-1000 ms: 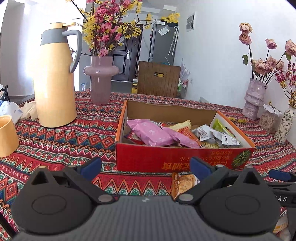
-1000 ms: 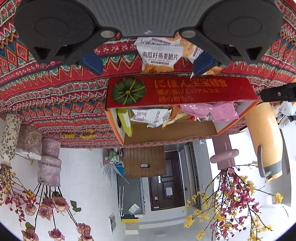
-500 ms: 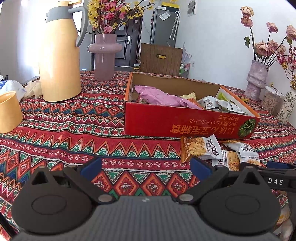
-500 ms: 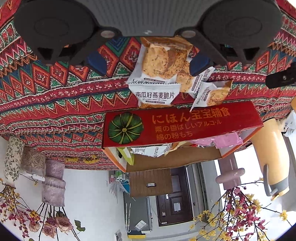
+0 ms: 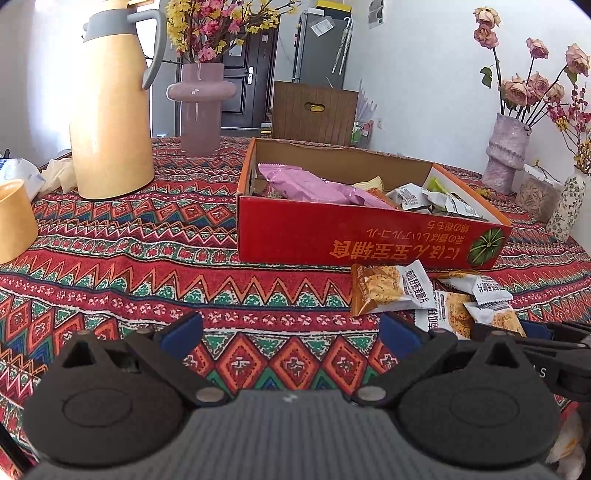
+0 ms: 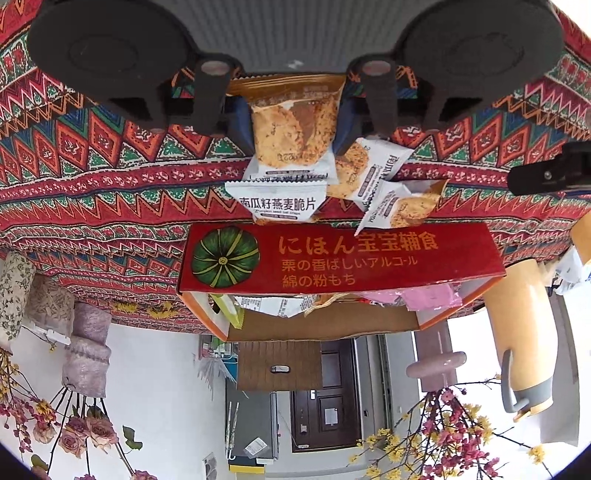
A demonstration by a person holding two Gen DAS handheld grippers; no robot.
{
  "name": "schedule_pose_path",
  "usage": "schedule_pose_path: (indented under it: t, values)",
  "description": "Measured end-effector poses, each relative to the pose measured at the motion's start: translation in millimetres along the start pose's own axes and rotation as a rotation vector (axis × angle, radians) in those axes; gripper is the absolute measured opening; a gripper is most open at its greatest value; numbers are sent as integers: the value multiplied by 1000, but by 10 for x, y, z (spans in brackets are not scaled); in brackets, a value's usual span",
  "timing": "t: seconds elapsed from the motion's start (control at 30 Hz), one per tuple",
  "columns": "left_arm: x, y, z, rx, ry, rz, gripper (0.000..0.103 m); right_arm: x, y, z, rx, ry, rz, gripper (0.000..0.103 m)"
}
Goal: Organize snacks
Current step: 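Close the right tool on a white-labelled cookie packet, then grasp another cookie packet with the left tool while the right tool holds its packet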
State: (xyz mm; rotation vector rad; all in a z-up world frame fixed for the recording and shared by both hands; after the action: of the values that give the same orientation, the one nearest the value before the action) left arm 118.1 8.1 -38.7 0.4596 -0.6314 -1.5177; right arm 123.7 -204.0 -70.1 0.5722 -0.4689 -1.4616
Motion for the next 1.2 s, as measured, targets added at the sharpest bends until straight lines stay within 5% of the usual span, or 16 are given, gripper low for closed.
schedule_pose_path:
  t: [0.47, 1.2]
  values:
    - [127, 93, -101, -26, -24, -7, 103, 161, -41, 400, 103, 70, 9, 43]
    - [821, 585, -693, -143, -43, -35, 103, 816, 338, -99, 154, -46, -126, 43]
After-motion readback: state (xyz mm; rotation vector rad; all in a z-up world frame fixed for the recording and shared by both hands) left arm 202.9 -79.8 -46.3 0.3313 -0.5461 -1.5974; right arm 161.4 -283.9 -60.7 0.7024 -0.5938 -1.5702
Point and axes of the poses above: each gripper's, at about its wrist camera, not at the fingertips, and z roughly against the way its jaws point, x to its right, y to its top, the point moved 1 cm from there along -z, roughly the way its jaws point, and after that the axes turned 14 degrees about -x, right-handed, at the moved point
